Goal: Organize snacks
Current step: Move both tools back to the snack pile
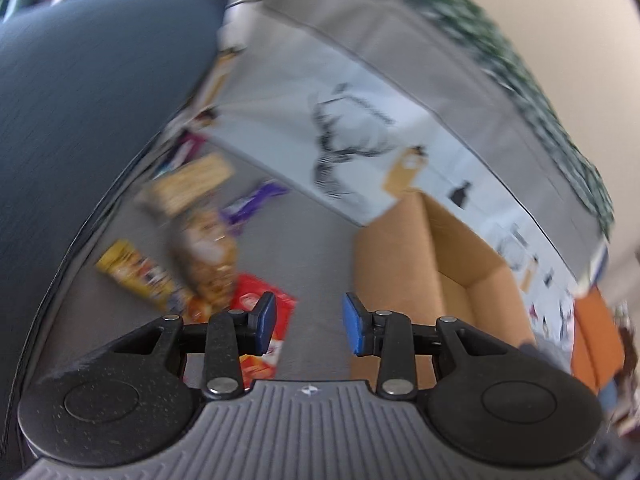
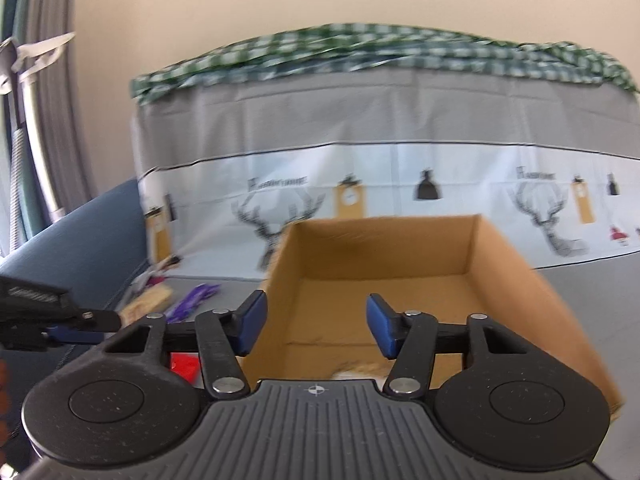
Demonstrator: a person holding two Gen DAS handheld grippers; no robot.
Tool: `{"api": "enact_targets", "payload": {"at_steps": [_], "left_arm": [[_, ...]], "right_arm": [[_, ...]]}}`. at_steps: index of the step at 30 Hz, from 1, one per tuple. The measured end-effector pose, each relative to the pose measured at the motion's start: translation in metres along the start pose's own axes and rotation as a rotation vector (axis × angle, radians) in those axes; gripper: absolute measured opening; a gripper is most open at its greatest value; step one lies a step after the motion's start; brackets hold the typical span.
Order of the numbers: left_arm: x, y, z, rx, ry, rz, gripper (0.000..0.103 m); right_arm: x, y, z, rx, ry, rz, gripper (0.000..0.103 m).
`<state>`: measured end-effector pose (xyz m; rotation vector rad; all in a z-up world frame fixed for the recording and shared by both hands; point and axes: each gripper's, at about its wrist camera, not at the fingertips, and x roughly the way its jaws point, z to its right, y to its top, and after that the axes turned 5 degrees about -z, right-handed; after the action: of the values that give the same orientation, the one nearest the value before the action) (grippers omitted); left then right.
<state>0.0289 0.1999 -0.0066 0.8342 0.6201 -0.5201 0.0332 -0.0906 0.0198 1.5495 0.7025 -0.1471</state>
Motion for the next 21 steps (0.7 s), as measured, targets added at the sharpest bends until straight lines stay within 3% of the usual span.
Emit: {"api": "enact_targets", "payload": {"at_steps": [14,21], "left_arm": [[0.007,0.011,-0.047,-0.222,0.08,-0.034,0.039],[0.012,0.018,-0.063,-0.244,0.128,-0.048,0.039]], "right_arm": [[0.025,-0.038,-0.079,-0.131,0.225,-0.024,0.057],[0.046,-0.048,-0.094,-0.166,0.281,-0.07,0.057]]}}
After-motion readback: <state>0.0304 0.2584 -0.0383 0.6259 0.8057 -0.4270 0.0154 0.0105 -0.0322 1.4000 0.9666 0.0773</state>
